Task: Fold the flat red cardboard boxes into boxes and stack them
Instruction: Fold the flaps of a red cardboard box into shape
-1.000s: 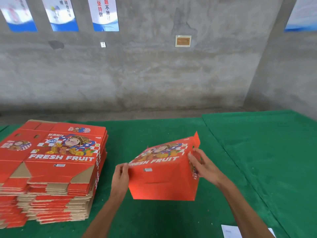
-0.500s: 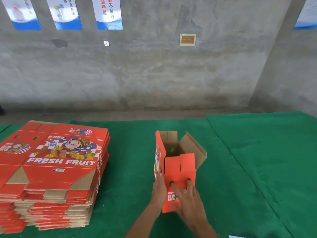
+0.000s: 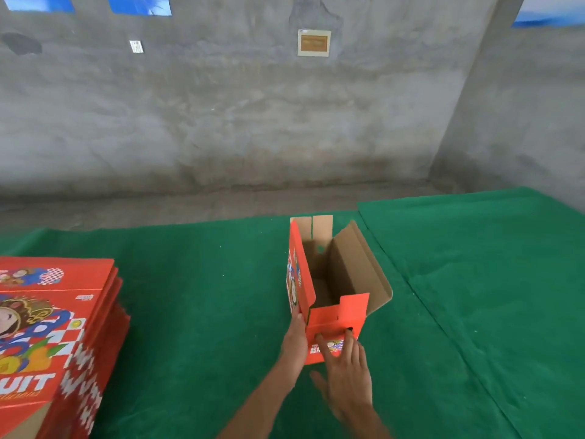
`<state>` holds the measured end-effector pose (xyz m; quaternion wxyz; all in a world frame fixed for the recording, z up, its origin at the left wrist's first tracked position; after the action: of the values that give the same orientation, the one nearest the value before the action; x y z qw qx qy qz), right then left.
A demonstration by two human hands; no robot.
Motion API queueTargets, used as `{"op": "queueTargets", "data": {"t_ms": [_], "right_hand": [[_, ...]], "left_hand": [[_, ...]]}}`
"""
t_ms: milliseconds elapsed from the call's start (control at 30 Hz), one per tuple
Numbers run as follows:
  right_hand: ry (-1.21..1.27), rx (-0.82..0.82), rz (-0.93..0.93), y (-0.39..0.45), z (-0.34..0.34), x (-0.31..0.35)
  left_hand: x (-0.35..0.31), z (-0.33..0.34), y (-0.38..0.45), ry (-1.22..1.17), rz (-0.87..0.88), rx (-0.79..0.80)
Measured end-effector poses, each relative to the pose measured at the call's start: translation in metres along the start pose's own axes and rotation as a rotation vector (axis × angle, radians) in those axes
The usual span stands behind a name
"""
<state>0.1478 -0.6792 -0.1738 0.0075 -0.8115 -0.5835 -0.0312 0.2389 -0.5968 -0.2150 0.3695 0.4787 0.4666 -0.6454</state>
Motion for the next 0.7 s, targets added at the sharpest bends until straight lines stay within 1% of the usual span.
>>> {"op": "queueTargets", "data": {"t_ms": [133, 267, 367, 467, 567, 633, 700], "right_hand": [[-0.048, -0.051, 0.047, 0.077, 0.007, -0.022], [-0.079, -0.102, 0.053, 0.144, 0.016, -0.043], [-0.098, -0.033, 0.059, 0.181, 0.031, -0.063], [-0.100, -0.008, 0.067, 0.205, 0.035, -0.074], [-0.081, 0.012, 0.080, 0.209, 0.033, -0.072], [-0.069, 0.044, 0.108, 0.202, 0.026, -0.068], [-0.030, 0.041, 0.126, 0.191, 0.009, -0.060]], "left_hand": [[-0.016, 0.028, 0.077, -0.017, 0.024, 0.027], [-0.029, 0.054, 0.143, -0.003, 0.065, 0.081], [-0.037, 0.070, 0.173, 0.027, 0.084, 0.093], [-0.045, 0.077, 0.188, 0.060, 0.086, 0.095], [-0.050, 0.071, 0.189, 0.085, 0.083, 0.072], [-0.059, 0.066, 0.178, 0.120, 0.102, 0.067], [-0.077, 0.056, 0.155, 0.204, 0.161, 0.041]]}}
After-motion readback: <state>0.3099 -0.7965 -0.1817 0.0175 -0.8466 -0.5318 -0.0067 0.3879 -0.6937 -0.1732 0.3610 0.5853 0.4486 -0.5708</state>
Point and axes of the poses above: each hand's wrist, its own y-axis towards the middle knuckle, its own z-axis out of the palm, x = y × z, the point moved 9 cm from there along y, towards the middle knuckle, and after that the axes turned 6 degrees about z, right-handed, at the moved point
